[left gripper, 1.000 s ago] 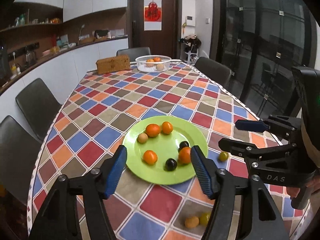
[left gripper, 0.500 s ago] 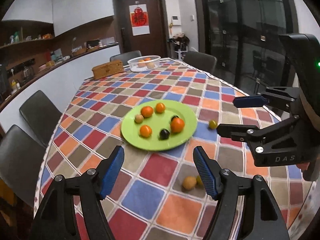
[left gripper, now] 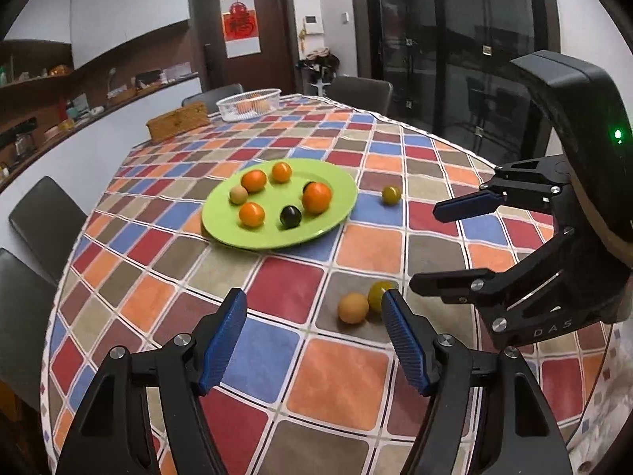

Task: Organize fruits
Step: 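Withdraw both open tools toward the brown fruit and green-yellow fruit, then grasp the brown round fruit with the left tool while the right tool grasps a green-yellow fruit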

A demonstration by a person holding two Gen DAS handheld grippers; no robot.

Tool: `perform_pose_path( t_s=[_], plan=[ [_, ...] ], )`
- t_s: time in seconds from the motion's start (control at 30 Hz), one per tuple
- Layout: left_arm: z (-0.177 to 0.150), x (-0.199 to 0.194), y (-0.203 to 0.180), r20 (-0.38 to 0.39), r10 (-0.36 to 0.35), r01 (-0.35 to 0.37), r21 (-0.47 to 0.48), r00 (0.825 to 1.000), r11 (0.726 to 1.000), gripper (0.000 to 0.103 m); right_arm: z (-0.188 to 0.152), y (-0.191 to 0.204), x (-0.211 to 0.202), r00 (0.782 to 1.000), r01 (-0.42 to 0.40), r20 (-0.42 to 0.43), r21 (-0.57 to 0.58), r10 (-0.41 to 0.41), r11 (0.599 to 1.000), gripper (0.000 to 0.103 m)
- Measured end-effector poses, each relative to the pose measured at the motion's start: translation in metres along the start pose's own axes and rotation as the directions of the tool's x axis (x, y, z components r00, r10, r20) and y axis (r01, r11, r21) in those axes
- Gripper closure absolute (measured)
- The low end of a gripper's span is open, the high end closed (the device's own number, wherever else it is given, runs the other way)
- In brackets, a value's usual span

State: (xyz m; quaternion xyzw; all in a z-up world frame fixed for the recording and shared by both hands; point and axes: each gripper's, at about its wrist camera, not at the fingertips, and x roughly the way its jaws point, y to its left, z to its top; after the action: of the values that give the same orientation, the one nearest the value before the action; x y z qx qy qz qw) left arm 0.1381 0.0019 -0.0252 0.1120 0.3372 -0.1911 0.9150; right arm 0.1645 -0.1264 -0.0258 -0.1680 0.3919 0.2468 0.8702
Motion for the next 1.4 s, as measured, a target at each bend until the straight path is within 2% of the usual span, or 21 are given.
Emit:
perform_pose_path(
  t_s=[0.33, 0.47, 0.67, 1.0, 1.1, 1.17, 1.4],
  plan=[
    [-0.007, 0.032, -0.008, -0.067, -0.105, 0.110, 0.081, 0.992, 0.991, 0.052, -0.009, 0.005, 0.029, 0.995, -0.065, -0.083, -0.038, 0.061, 0.997, 0.037],
    [-0.009, 0.046, -0.007, -0.097, -0.133, 0.140, 0.072, 0.986, 0.987, 0.059, -0.011, 0.004, 0.040, 0.990, -0.087, -0.118, -0.036, 0.082, 0.996, 0.045],
    [-0.011, 0.062, -0.007, -0.135, -0.166, 0.178, 0.078, 0.977, 0.981, 0.065, -0.013, 0.006, 0.052, 0.982, -0.128, -0.145, -0.055, 0.118, 0.990, 0.049],
    [-0.007, 0.077, -0.005, -0.166, -0.208, 0.222, 0.075, 0.964, 0.972, 0.069, -0.009, 0.002, 0.064, 0.978, -0.158, -0.145, -0.063, 0.148, 0.985, 0.057],
    [-0.006, 0.078, -0.005, -0.169, -0.212, 0.227, 0.071, 0.962, 0.971, 0.070, -0.009, 0.001, 0.066, 0.976, -0.172, -0.142, -0.056, 0.162, 0.984, 0.062],
    [-0.005, 0.079, -0.007, -0.176, -0.219, 0.235, 0.073, 0.960, 0.969, 0.071, -0.010, 0.000, 0.067, 0.974, -0.183, -0.143, -0.052, 0.174, 0.982, 0.073],
    [-0.003, 0.088, -0.013, -0.193, -0.216, 0.233, 0.070, 0.957, 0.970, 0.076, -0.015, -0.008, 0.059, 0.981, -0.151, -0.124, -0.026, 0.147, 0.988, 0.073]
  ],
)
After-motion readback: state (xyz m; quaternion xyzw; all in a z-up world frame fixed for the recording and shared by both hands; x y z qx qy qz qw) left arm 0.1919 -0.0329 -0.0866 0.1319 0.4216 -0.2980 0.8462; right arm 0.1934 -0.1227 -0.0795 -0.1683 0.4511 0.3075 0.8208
